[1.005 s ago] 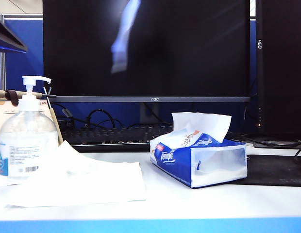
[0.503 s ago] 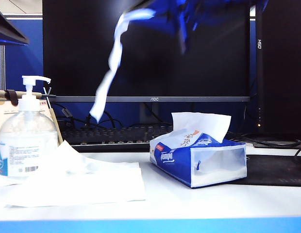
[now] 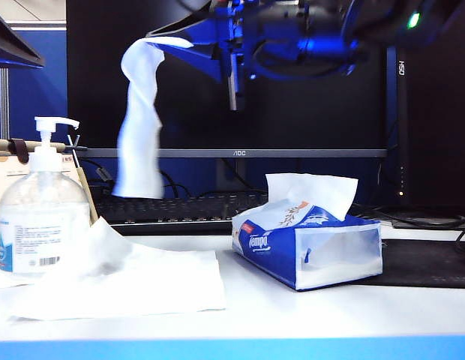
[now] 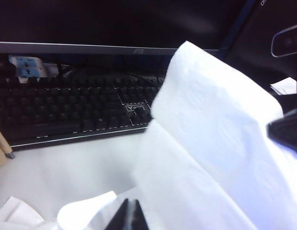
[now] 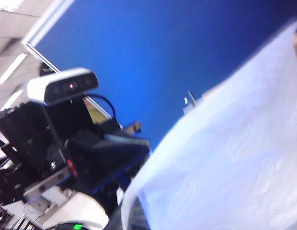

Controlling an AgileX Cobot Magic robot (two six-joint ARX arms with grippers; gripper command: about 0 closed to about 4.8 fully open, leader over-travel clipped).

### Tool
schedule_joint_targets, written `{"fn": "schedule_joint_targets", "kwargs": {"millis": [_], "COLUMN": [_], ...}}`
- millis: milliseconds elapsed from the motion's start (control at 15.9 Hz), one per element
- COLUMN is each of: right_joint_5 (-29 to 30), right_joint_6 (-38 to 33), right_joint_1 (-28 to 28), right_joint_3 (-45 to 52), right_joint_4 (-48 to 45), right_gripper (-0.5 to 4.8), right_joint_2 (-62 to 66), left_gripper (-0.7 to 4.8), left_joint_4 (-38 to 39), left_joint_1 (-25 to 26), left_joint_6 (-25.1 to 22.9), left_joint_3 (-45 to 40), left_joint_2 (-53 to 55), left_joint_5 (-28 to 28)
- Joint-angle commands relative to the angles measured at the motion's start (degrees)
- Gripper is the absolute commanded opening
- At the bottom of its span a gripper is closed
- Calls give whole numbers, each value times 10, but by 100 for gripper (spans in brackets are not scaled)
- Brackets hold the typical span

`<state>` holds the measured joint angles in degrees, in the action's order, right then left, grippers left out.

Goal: Pull out a tissue from the tissue dispenser, then press the switch of the alcohol sanitizer bottle to drop some sanitizer on the paper tissue, and finally place the treated tissue on the table.

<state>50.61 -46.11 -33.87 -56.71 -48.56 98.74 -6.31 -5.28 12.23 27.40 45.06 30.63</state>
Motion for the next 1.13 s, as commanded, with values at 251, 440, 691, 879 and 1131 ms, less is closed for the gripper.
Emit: {"fn": "schedule_joint_targets", "kwargs": {"millis": [251, 440, 691, 879, 1131], "right_joint_5": [6, 8, -9, -26, 9], "right_joint_6": [-90, -92, -108, -153, -154], "right_joint_1": [-20, -40, -63, -68, -70], "right_joint_3": [-3, -3, -7, -19, -28], "right_joint_4": [-165, -195, -252, -325, -309], "right_gripper": [-6, -6, -5, -5, -6], "right_joint_2": [80, 107, 138, 160, 190], "left_gripper": [-6, -6, -6, -6, -6], "left_joint_4": [-6, -5, -3, 7, 15], "left_joint_1": [1, 1, 1, 1, 1], "left_joint_6": [-4, -18, -18, -24, -28], "left_joint_3": [3, 3, 3, 3, 3], "left_joint_2": [0, 0, 0, 0, 0], "left_joint_5": [-12, -24, -28, -30, -36]}}
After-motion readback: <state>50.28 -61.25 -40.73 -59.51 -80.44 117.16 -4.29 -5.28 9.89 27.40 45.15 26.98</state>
